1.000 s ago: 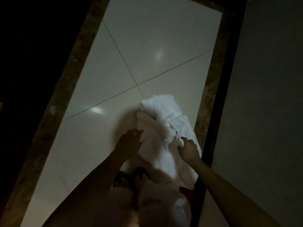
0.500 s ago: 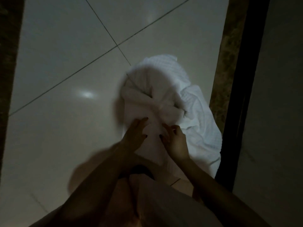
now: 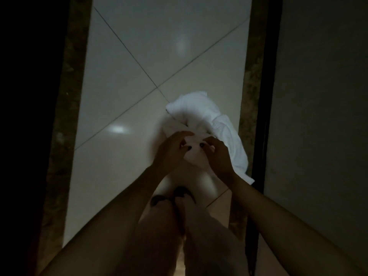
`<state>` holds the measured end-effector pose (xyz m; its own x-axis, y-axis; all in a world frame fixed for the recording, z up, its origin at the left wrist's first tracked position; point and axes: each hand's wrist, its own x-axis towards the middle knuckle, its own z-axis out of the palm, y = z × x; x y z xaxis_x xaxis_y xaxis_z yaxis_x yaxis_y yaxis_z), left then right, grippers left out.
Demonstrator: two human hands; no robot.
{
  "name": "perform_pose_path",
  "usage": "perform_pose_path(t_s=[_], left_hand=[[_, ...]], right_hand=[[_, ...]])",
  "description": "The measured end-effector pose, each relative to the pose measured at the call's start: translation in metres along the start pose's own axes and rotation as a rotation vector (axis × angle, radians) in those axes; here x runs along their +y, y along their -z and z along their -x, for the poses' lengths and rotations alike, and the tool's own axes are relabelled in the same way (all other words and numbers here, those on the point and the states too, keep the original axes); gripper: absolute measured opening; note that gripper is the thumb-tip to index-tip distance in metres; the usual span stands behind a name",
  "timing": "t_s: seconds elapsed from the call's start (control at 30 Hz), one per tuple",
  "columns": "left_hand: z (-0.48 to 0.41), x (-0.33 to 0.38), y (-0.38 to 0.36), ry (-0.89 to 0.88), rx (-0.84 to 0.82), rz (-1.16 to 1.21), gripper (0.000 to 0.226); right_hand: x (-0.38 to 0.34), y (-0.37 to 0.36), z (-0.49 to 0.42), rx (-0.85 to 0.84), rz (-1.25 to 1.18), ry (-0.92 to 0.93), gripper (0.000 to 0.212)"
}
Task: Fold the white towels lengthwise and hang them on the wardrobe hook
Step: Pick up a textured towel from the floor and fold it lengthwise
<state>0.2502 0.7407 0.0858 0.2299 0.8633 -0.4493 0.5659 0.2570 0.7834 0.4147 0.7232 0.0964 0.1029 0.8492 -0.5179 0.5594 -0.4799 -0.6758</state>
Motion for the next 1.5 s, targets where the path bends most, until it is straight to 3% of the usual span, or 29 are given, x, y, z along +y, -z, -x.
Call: perform_pose_path(t_s=[0.1,0.23,0.37,0.53,0.7,0.8,0.97,1.17,1.4,1.43,1.5], left_hand=[[0.027,0.083,0.058,-0.13,-0.007,0.045,0.034],[0.064,0.206,0.147,-0.283,0.157,0.077,0.029],[0.116,0.318,0.242,-0.337,0.294,0.216,0.041],[0.194,0.437,0.355,-0.481,0.362,0.389,0.047],[0.265,0.512,0.453,-0.607,0.429,0.477,0.051],[0.298,0.53,0.49,-0.609,0.475,0.401,0.053],[0.335,0.557,0.541,-0.637,0.634,0.448,0.028],[0.359,0.611,0.601,-0.773,0.803,0.428,0.04],[0.371,0.62,0.633,-0.738,1.13,0.419,0.013],[0.374,0.619,0.638,-0.738,1.179,0.417,0.013],[0.382,0.615,0.648,-0.725,1.279,0.439,0.011]], right_hand=[[-0.087,0.061,0.037,0.053,-0.016,0.148,0.015],[-0.223,0.148,0.08,0.086,-0.019,0.306,0.016],[-0.355,0.223,0.129,0.114,-0.099,0.472,0.016],[-0.507,0.292,0.193,-0.038,-0.163,0.614,0.012],[-0.642,0.334,0.257,-0.021,-0.128,1.003,0.006],[-0.707,0.344,0.29,0.043,-0.123,1.164,0.008],[-0.784,0.348,0.32,-0.036,-0.135,1.302,0.01],[-0.848,0.331,0.326,-0.221,-0.194,1.378,0.008],[-0.883,0.302,0.306,-0.455,-0.324,1.356,0.005],[-0.885,0.298,0.301,-0.512,-0.31,1.346,0.01],[-0.887,0.289,0.291,-0.674,-0.252,1.293,0.04]])
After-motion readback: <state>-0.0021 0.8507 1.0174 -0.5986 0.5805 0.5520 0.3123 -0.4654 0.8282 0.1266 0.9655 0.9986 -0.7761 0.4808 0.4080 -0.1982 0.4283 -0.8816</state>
